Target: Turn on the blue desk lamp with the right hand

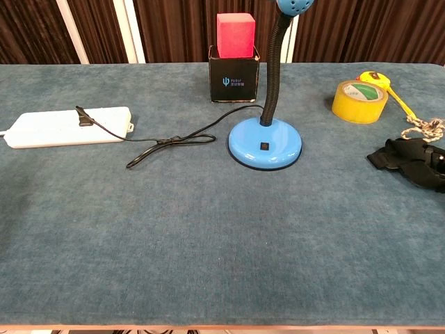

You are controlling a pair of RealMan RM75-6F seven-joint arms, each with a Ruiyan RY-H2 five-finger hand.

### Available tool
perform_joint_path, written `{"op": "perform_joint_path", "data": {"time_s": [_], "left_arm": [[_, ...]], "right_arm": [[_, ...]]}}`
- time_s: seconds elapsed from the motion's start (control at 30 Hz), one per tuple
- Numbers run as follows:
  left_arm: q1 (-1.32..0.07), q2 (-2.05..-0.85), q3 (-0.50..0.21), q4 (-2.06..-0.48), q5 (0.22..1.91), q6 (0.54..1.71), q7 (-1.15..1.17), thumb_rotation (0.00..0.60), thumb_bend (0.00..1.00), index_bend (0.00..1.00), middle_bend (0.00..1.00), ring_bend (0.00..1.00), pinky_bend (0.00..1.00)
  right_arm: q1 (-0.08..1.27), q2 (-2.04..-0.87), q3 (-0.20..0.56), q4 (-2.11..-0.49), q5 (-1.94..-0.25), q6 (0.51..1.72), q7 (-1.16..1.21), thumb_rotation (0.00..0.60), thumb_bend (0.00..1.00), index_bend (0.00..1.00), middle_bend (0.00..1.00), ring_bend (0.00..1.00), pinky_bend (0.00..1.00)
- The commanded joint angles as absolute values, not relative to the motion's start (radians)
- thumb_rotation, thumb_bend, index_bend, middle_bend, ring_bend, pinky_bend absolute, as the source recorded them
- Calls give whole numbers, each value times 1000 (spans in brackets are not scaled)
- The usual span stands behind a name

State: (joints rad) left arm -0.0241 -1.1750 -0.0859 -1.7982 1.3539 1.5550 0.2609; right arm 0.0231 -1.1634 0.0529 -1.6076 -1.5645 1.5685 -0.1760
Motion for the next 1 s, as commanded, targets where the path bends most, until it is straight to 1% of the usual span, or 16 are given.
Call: {"op": "perform_joint_path", "data": {"time_s": [0.03,0.87,0.9,1.0], "left_arm": [[-24,-1175,-86,-1798,1354,1555,261,600,637,151,23,0,0],[-24,-1172,-88,-1800,1346,1552,256,600,637,150,23,0,0],[-24,-1172,-87,-1801,1349,1551,256,600,637,150,23,0,0],[-26,-1172,-82,-1804,1352,1546,259,600,637,150,23,0,0]], "right_arm": [[23,-1164,52,-1608,-1565,1568,-176,600,289,0,0,31,0],[19,-1148,49,-1633,-1567,1571,-162,600,289,0,0,31,0],[21,-1148,47,-1633,-1570,1567,-163,600,289,0,0,33,4],[24,-1149,43,-1637,-1564,1552,-159,600,289,0,0,54,75]]}}
